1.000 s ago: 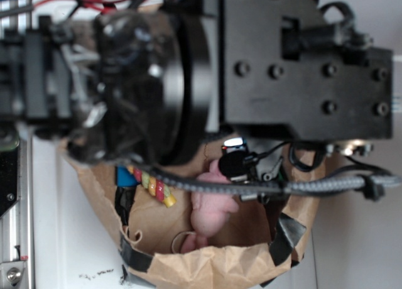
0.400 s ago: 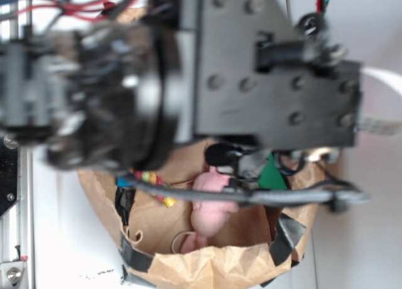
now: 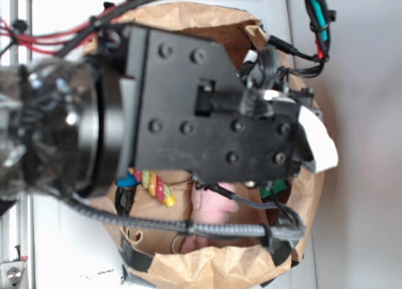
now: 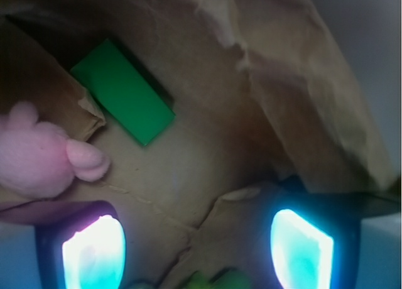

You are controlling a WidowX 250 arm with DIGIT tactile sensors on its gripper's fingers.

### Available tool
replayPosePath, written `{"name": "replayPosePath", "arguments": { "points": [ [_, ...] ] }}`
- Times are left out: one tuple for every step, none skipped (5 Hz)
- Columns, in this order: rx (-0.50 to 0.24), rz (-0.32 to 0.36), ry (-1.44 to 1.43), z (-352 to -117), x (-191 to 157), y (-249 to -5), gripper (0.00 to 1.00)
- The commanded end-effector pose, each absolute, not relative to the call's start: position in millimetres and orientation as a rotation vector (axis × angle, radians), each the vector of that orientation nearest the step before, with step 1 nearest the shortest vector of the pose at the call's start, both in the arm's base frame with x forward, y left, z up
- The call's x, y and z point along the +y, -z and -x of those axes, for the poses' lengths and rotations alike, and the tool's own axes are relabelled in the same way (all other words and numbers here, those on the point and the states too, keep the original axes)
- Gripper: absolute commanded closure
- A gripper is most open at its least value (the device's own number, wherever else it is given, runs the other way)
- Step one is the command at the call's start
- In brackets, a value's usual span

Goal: Grab the green block.

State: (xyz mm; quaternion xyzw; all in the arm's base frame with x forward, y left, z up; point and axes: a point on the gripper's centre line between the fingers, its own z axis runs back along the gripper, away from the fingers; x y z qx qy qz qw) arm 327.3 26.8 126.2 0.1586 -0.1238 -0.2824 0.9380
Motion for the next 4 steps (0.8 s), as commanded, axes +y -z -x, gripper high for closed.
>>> {"name": "replayPosePath", "arguments": {
  "points": [
    [-0.236, -0.048, 0.930, -333, 40, -149, 0.00],
    [-0.211, -0.048, 0.949, -335, 43, -147, 0.00],
    [-0.202, -0.070, 0.962, -333, 42, -142, 0.00],
    [-0.205, -0.085, 1.017, -323, 34, -140, 0.00]
  ]
}}
